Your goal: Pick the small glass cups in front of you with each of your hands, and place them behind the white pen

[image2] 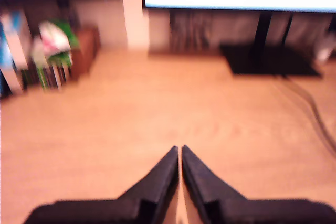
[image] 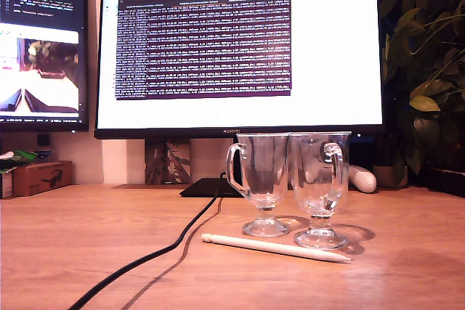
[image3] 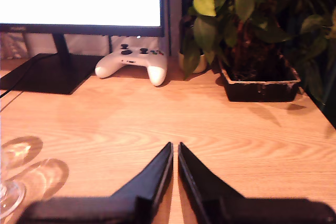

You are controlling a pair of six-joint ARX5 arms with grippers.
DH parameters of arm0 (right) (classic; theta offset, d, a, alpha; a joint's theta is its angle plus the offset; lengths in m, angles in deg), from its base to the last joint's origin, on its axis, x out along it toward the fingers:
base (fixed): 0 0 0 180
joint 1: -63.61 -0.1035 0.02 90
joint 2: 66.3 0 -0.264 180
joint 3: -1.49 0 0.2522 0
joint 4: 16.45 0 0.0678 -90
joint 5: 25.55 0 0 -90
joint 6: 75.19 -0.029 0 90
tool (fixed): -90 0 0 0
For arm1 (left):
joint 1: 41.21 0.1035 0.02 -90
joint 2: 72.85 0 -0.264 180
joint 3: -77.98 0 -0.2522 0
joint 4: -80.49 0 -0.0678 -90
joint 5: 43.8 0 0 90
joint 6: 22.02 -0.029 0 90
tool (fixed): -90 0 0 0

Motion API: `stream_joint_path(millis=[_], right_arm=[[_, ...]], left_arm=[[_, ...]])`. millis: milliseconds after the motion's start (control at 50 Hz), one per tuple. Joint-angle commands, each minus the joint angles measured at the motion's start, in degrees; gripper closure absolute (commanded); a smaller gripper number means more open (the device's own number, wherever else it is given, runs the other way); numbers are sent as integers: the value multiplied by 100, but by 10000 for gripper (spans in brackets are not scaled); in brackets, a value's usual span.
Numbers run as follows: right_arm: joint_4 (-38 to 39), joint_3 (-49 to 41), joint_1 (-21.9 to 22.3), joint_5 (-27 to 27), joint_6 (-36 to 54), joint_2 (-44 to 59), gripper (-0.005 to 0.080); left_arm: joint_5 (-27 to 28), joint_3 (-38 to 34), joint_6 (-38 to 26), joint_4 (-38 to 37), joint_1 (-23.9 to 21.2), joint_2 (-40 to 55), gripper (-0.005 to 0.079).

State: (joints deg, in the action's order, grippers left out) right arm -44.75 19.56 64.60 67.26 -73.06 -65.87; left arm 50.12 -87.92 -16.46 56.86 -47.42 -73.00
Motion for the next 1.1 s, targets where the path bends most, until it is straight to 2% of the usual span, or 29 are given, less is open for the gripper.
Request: stream_joint_path(millis=[0,280,480,1080], right_arm=[[129,-160,-52,4,116,-37,765],[492,-251,-90,0,411,-37,765],[42,-234,-87,-2,247,-26,765],[55,-229,-87,0,240,-33,765]], left_arm=[[-17,-175,-114,22,-9,-87,759],[-216,-175,-256,129,-28,-57,759],[-686,-175,-238,-201,-26,-57,759],[-671,-170,-256,-192,-26,-31,759]])
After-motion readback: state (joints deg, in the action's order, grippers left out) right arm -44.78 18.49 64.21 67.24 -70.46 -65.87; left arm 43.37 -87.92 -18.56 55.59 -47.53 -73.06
